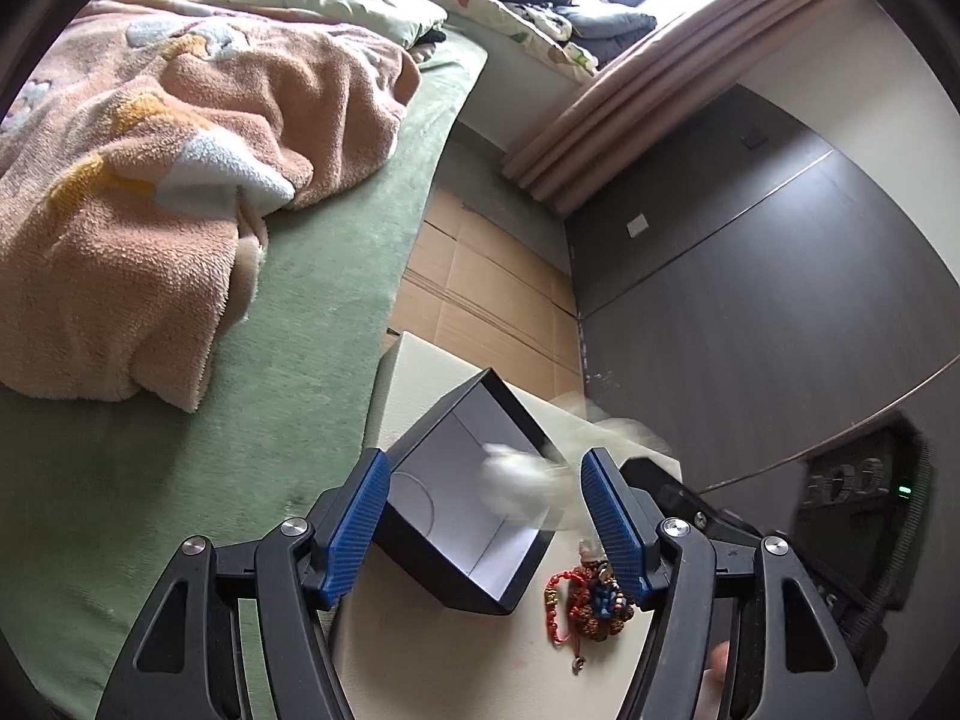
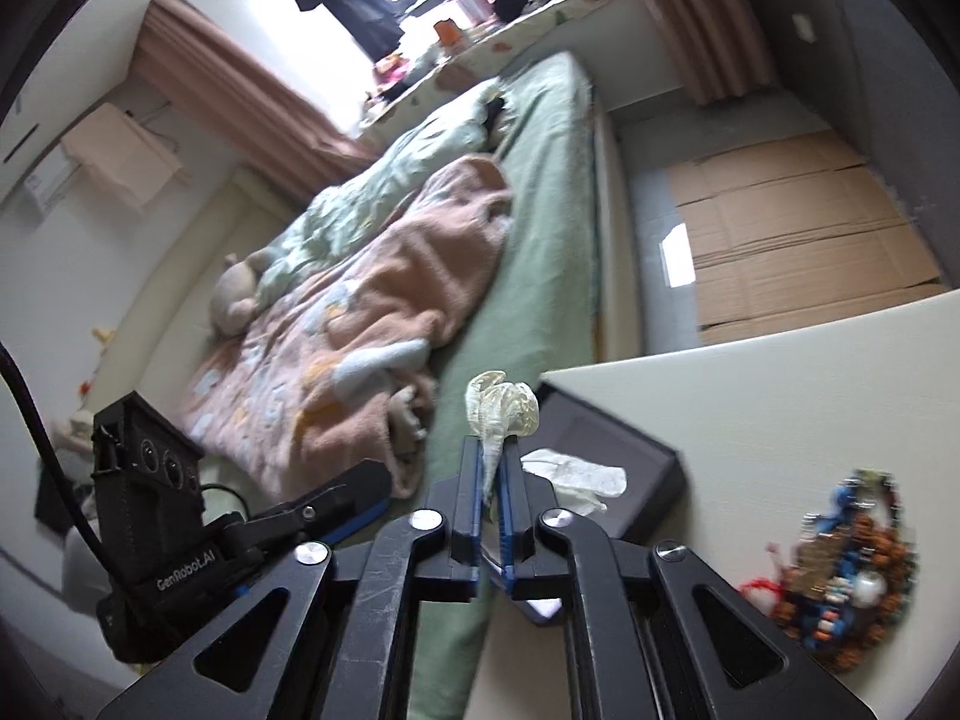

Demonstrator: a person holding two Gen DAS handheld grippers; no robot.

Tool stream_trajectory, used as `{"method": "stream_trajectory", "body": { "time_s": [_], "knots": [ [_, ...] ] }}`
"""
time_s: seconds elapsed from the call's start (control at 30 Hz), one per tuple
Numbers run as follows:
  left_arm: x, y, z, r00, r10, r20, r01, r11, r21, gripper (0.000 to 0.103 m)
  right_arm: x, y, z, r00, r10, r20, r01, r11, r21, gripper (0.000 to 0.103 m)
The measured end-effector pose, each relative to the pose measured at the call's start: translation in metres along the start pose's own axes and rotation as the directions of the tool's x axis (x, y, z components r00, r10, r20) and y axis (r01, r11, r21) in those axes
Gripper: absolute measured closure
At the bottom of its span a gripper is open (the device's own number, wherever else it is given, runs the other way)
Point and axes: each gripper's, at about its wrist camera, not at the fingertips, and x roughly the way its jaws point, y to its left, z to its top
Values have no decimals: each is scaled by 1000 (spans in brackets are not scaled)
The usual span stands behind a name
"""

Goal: Organize jewelry
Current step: 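Drop the bangle into the black box with the left tool while the right tool drops the scrunchie in, then reach the left tool into the jewelry pile and grasp the red string bracelet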

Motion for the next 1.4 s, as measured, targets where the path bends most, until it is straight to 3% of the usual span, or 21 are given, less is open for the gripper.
{"method": "stream_trajectory", "body": {
  "time_s": [0.07,0.1,0.4,0.6,0.8,1.13,1.27,1.4],
  "knots": [
    [-2,1,0,1000,10,6,-10,1000,3,36,1,-9,-3,1000,8,-7,-7,999,48,36],
    [-3,1,1,1000,14,8,-14,1000,4,36,-2,-13,-4,1000,-9,6,9,998,54,34],
    [-8,-9,-9,1000,27,7,-28,999,44,36,-49,-40,-27,994,-106,30,103,992,76,34],
    [-14,-28,-23,1000,18,16,-20,994,107,36,-75,-53,-45,979,-200,49,195,977,88,34],
    [-12,-45,-39,1000,8,2,-8,985,171,36,-97,-65,-56,949,-307,67,298,947,119,34],
    [5,-79,-71,999,-26,-29,33,963,268,36,-121,-87,-68,937,-343,72,323,925,199,35],
    [15,-92,-82,997,-29,-70,50,945,323,47,-126,-91,-77,935,-348,69,327,921,212,37],
    [25,-97,-88,994,-37,-99,66,946,318,53,-134,-100,-78,935,-345,83,314,912,263,37]
  ]
}}
